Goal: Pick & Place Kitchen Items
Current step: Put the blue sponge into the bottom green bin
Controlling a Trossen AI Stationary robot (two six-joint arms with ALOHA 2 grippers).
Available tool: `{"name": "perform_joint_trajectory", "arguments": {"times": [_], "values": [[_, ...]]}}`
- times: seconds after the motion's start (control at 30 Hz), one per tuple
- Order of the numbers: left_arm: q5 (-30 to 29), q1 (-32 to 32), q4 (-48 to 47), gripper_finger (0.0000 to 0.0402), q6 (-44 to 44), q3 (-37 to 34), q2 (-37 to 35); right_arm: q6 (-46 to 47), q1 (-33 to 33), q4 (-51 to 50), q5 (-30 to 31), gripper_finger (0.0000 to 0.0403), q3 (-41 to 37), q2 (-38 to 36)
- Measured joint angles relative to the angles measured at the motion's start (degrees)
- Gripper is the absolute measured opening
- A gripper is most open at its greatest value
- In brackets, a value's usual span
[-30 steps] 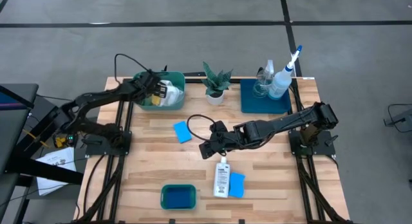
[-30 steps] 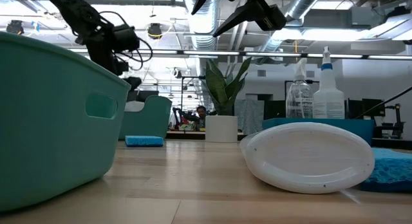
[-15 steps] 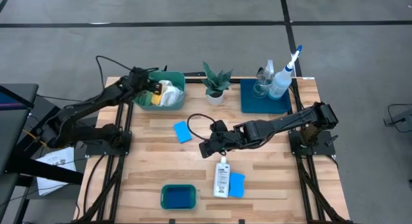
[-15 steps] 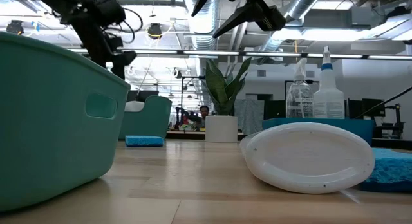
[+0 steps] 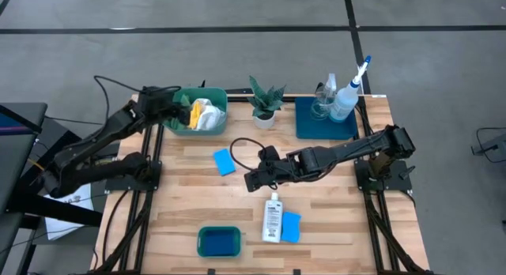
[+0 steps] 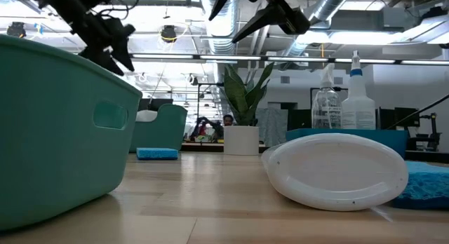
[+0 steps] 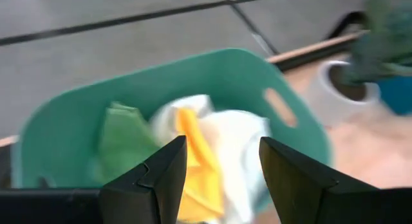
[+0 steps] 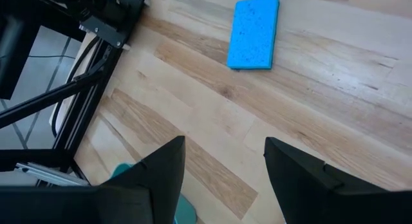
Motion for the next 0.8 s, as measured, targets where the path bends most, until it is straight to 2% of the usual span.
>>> {"name": "perform_joint_trajectory", "arguments": {"times": [0.4, 0.6, 0.8], "values": [[24.8, 0.0, -0.7, 0.0191, -5.8, 0.0, -7.1, -0.2, -2.0, -1.1, 0.0, 0.0205, 0.0, 0.0], [31.8, -0.9, -3.5, 0.0191, -12.7, 0.0, -10.4, -0.2, -2.3, -2.2, 0.0, 0.0205, 0.0, 0.0], [32.8, -5.4, -10.7, 0.0191, -28.1, 0.0, -13.5, -0.1, -2.1, -2.7, 0.0, 0.0205, 0.0, 0.0]]}}
